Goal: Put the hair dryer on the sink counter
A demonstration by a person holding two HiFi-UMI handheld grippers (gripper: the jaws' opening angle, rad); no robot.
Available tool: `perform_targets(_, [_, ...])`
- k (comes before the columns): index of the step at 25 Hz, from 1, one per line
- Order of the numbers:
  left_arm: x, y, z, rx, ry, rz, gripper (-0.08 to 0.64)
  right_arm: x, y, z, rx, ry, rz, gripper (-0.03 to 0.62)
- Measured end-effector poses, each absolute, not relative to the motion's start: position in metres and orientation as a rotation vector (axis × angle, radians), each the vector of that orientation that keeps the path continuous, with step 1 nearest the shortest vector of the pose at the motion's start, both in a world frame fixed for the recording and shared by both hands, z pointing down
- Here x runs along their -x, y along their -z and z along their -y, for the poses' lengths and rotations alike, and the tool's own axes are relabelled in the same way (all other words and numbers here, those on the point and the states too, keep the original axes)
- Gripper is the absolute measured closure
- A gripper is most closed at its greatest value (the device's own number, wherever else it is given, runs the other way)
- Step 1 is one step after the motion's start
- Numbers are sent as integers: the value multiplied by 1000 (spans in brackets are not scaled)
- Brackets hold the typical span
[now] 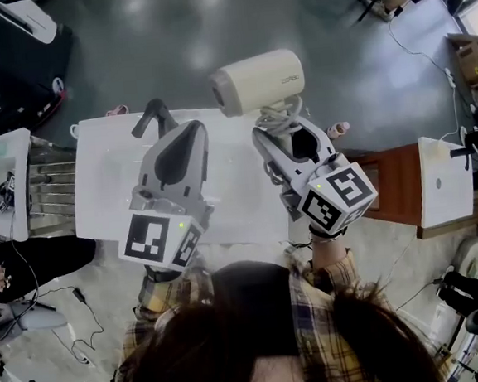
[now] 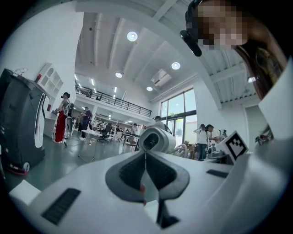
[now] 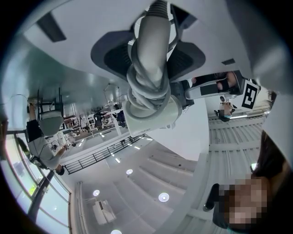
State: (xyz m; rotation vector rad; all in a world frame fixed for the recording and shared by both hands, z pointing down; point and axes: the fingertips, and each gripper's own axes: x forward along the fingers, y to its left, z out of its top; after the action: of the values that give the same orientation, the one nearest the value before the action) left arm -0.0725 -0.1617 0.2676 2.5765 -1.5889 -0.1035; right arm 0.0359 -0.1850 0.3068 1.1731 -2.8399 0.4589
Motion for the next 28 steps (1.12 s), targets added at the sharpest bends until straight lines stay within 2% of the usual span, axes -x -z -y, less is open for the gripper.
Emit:
perform_targets(16, [99, -275, 188, -2560, 85, 1512, 540, -2, -313, 204, -1180, -439, 2771, 351])
perform_targets(28, [89, -290, 207, -2576, 44, 1421, 540, -18, -321, 219, -1241, -416, 2702, 351])
